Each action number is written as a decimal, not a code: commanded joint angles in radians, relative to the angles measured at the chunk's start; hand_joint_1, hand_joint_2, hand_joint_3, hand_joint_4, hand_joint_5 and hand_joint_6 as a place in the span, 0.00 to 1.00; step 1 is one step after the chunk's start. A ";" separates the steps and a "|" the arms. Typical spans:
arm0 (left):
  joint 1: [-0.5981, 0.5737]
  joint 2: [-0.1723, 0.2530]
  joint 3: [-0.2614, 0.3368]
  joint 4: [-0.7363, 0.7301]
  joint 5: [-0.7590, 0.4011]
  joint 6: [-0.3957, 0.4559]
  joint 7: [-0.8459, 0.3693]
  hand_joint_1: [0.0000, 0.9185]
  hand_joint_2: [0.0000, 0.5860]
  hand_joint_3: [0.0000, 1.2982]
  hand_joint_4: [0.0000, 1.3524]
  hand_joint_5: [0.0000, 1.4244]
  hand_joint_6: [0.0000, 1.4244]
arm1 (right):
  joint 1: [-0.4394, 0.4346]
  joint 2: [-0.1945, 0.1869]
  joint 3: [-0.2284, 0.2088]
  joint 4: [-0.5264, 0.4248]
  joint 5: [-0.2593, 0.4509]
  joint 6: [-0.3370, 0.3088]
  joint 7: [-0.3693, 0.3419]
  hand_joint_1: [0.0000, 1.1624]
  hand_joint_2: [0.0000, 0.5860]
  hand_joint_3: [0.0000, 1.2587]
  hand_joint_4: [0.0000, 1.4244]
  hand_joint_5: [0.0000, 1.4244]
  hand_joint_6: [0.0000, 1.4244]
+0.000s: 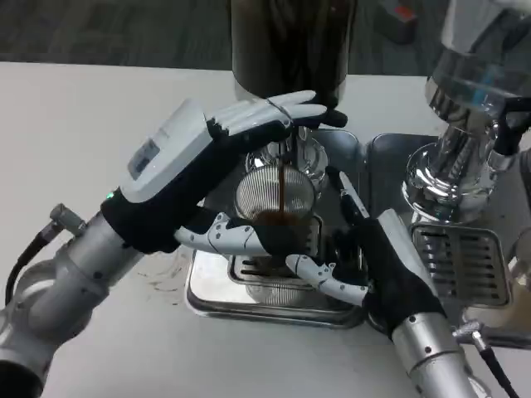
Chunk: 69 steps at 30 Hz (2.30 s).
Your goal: Grasp the cup under the faucet to collect the drink, then remove the cup.
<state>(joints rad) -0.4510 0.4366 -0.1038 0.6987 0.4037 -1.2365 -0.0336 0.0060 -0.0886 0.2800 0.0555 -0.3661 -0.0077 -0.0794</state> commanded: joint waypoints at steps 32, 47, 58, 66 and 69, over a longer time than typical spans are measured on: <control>0.087 0.062 0.119 -0.133 0.087 0.128 0.190 0.00 0.20 0.12 0.03 0.14 0.08 | -0.051 0.017 -0.002 0.088 0.045 -0.070 0.022 0.59 0.43 0.00 0.00 0.00 0.01; 0.243 0.124 0.209 -0.187 0.012 0.248 0.188 0.00 0.21 0.07 0.00 0.09 0.04 | -0.052 0.023 -0.002 0.096 0.051 -0.094 0.027 0.60 0.43 0.00 0.00 0.00 0.01; 0.343 0.165 0.193 -0.057 0.045 0.309 0.208 0.00 0.21 0.04 0.00 0.08 0.03 | -0.069 0.058 0.000 0.143 0.061 -0.131 0.015 0.61 0.43 0.00 0.00 0.00 0.01; 0.366 0.164 0.166 0.012 0.051 0.316 0.218 0.00 0.21 0.05 0.00 0.08 0.03 | -0.092 0.088 -0.008 0.218 0.074 -0.177 0.000 0.61 0.43 0.00 0.00 0.00 0.01; 0.367 0.169 0.143 0.036 0.049 0.312 0.206 0.00 0.21 0.05 0.00 0.08 0.03 | -0.100 0.101 -0.012 0.253 0.082 -0.203 -0.010 0.62 0.42 0.00 0.00 0.00 0.02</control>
<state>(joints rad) -0.0927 0.5888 0.0604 0.7073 0.4442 -0.9266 0.1747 -0.0773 -0.0067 0.2767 0.2730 -0.3002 -0.1702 -0.0731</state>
